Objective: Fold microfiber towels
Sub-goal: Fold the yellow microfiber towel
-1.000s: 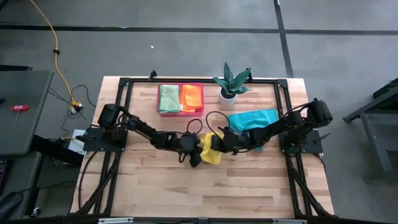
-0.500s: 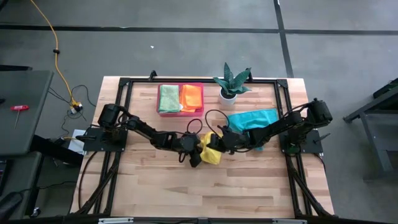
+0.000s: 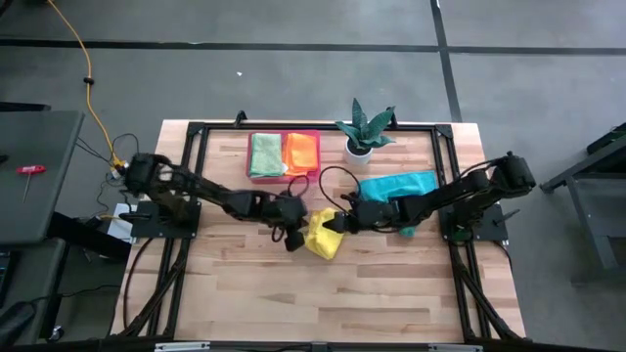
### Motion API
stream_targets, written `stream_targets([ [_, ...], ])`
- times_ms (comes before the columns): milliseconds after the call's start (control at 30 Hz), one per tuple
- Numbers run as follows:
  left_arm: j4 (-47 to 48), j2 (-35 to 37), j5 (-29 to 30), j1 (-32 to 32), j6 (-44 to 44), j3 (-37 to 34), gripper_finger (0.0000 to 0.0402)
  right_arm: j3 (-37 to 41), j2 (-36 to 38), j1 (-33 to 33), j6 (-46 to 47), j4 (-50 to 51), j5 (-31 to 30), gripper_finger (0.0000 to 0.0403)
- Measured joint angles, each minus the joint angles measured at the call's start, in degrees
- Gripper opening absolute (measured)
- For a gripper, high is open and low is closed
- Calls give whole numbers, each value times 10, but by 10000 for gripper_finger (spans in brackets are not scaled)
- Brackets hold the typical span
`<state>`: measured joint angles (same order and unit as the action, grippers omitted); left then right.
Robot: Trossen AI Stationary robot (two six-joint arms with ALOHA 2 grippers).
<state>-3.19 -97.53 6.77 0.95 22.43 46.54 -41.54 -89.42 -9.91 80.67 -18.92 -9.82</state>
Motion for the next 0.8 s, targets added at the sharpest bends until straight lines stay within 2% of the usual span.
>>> stream_targets([
  [133,13,61,7,6,-50,-1,0,0,10,0,-83,19,45,216],
  [233,6,87,26,6,-78,0,0,0,-1,-8,-101,35,51,187],
  [333,-2,101,33,6,-81,0,0,0,-23,-12,-107,41,53,122],
  [433,1,106,34,5,-77,-1,0,-10,-51,-11,-117,43,57,33],
  [467,2,106,34,4,-76,-1,0,-19,-60,-11,-127,45,56,18],
  [633,1,106,25,4,-63,0,0,-89,-111,-10,-160,56,58,26],
  [800,5,138,24,4,-46,0,0,-159,-176,-10,-182,115,72,4],
])
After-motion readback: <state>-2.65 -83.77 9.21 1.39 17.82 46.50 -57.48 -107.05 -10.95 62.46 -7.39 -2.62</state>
